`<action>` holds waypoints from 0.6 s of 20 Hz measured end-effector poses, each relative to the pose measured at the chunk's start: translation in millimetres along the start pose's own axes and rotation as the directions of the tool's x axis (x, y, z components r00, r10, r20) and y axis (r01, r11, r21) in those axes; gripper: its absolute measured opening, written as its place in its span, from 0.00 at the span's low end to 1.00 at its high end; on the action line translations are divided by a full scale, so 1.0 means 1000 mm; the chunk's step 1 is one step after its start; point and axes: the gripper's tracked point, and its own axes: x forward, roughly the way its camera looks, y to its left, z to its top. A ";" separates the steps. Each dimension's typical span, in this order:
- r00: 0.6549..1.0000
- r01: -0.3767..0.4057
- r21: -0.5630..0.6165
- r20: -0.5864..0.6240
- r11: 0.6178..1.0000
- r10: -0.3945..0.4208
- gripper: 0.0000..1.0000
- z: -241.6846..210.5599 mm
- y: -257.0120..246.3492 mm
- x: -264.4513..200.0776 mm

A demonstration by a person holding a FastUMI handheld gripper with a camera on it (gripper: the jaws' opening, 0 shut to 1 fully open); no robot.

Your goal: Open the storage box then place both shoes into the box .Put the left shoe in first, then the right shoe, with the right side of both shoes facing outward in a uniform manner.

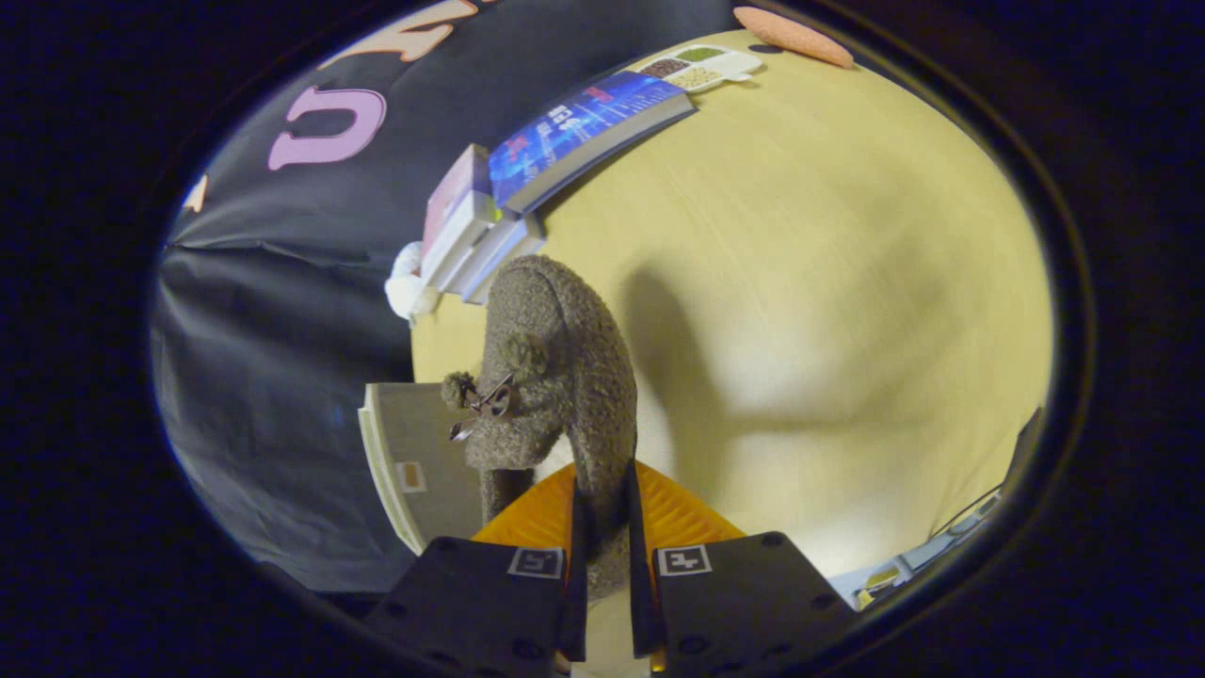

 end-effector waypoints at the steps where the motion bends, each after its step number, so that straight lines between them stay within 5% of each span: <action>1: 0.999 -0.039 0.016 0.003 0.999 0.039 0.22 -0.006 0.020 -0.001; 6: 0.983 -0.183 0.022 0.015 0.983 0.182 0.22 -0.045 0.117 -0.010; 12: 0.966 -0.259 0.004 0.012 0.966 0.259 0.22 -0.092 0.222 0.018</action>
